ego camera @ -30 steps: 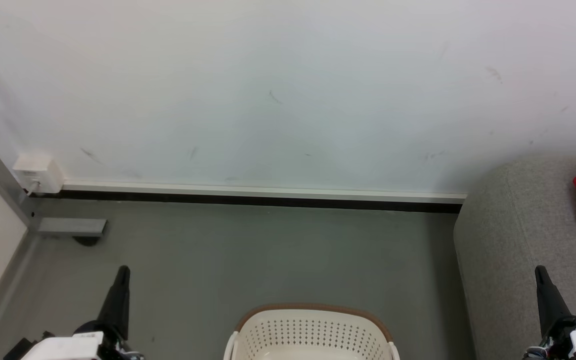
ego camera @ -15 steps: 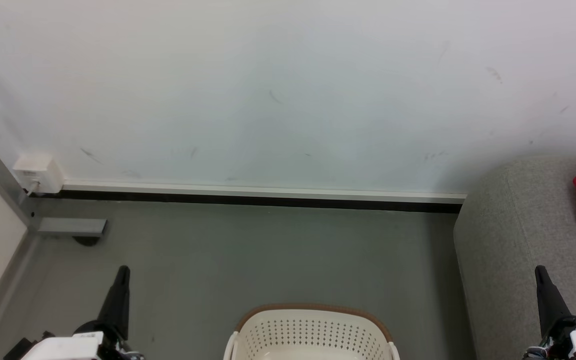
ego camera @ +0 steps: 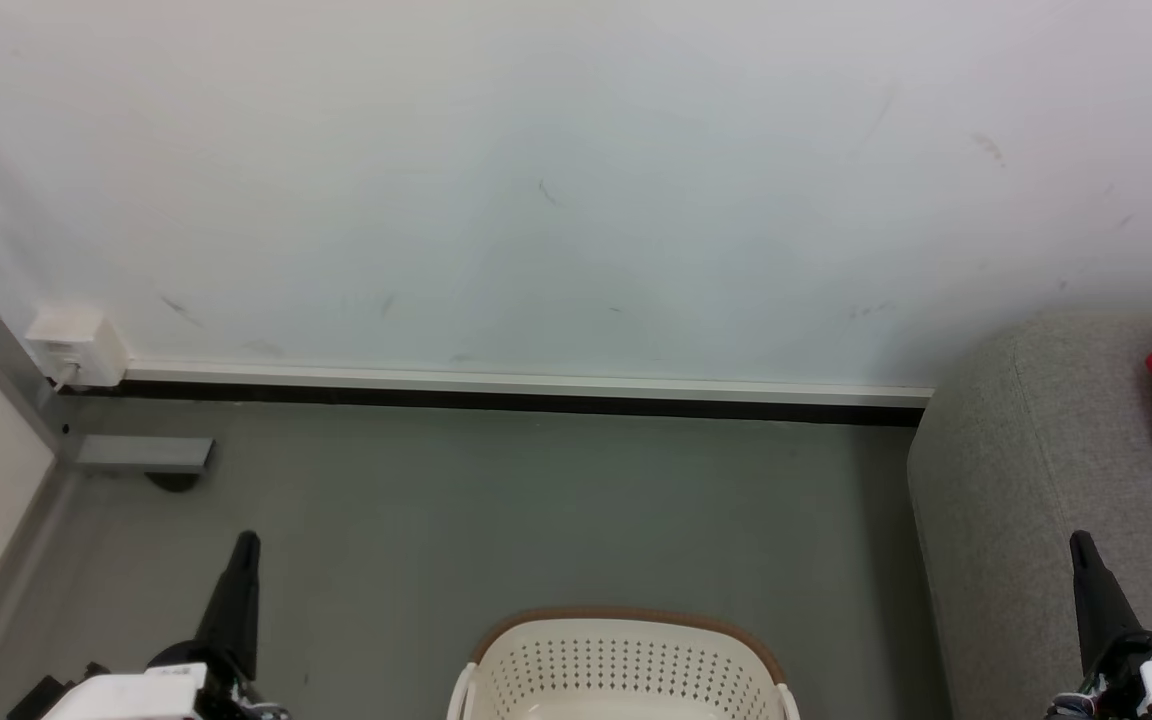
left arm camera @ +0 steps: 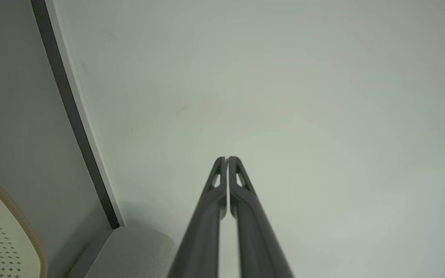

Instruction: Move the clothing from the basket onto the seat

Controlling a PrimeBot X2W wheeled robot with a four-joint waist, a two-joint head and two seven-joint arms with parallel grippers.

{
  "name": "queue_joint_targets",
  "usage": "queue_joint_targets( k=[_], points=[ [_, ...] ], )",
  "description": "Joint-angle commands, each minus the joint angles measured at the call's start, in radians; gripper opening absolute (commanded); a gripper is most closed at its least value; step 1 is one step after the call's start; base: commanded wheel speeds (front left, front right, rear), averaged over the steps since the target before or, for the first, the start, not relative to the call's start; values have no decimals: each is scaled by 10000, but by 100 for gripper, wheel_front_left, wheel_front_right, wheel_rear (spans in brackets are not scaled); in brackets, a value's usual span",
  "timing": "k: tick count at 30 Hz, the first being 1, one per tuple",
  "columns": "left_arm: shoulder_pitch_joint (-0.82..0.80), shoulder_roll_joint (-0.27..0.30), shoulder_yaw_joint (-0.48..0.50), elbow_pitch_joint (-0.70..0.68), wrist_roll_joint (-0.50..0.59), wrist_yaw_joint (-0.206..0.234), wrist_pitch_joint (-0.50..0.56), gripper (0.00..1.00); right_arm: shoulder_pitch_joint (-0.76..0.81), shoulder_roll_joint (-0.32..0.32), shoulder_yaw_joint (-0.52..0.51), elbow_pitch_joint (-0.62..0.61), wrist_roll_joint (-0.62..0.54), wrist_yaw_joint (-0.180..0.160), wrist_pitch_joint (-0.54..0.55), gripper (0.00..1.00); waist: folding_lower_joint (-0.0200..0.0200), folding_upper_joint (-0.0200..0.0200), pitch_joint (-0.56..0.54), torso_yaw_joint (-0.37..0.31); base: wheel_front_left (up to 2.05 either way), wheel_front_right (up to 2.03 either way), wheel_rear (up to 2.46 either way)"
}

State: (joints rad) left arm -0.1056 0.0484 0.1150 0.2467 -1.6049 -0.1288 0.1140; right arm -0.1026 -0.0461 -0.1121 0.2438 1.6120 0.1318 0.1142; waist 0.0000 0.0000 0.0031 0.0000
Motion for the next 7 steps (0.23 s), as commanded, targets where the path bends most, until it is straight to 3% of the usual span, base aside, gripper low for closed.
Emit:
queue_joint_targets(
  k=[1,7],
  points=[
    [-71,33,17,-38,-148,-49,36,0,-143,-78,-35,24,21,-21,32,0,0,0,0,0,0,0,0],
    [-71,33,17,-38,-148,-49,36,0,-143,-78,-35,24,21,-21,32,0,0,0,0,0,0,0,0]
  ],
)
